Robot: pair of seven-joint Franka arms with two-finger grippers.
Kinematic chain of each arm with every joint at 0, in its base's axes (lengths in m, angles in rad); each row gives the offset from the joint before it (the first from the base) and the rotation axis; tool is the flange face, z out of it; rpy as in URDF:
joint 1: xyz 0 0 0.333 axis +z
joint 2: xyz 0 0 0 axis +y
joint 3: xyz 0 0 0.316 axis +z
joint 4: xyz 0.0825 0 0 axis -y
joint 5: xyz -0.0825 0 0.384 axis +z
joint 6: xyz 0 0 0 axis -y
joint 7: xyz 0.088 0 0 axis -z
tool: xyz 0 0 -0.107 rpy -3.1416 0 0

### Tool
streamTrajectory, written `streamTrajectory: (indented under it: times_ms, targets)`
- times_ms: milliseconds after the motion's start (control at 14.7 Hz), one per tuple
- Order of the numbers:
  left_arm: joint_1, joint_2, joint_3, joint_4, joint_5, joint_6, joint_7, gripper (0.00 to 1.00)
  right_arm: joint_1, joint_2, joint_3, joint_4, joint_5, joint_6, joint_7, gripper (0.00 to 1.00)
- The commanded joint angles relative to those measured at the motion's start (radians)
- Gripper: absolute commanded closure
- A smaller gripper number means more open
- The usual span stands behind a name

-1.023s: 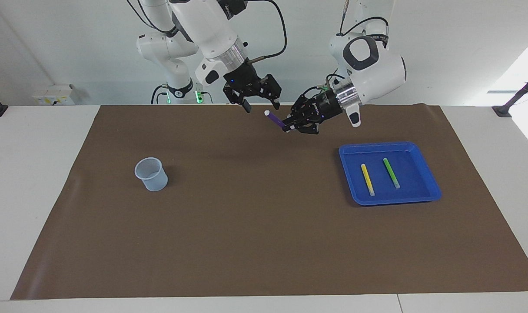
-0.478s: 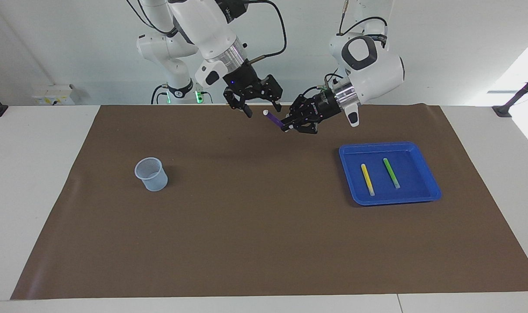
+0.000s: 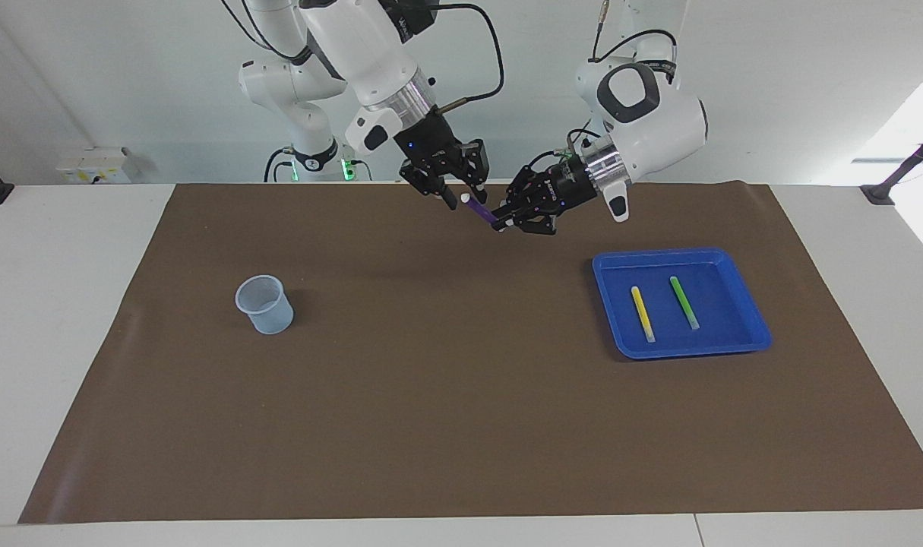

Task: Transfer and insert pens with both arms
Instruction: 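Grasp the purple pen tip with the right gripper from the left gripper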

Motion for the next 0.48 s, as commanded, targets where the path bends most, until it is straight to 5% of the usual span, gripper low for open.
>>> streamTrajectory:
  times_ms: [0, 409]
  targets:
    - [-0.018, -0.038, 0.009, -0.039, -0.028, 0.032, -0.007, 1.00, 0.003, -0.011, 0.003, -0.015, 0.004, 0.017, -0.011, 1.00]
    - [-0.018, -0.046, 0.009, -0.039, -0.032, 0.041, -0.008, 1.00, -0.002, -0.009, 0.002, -0.015, 0.002, 0.016, -0.011, 1.00]
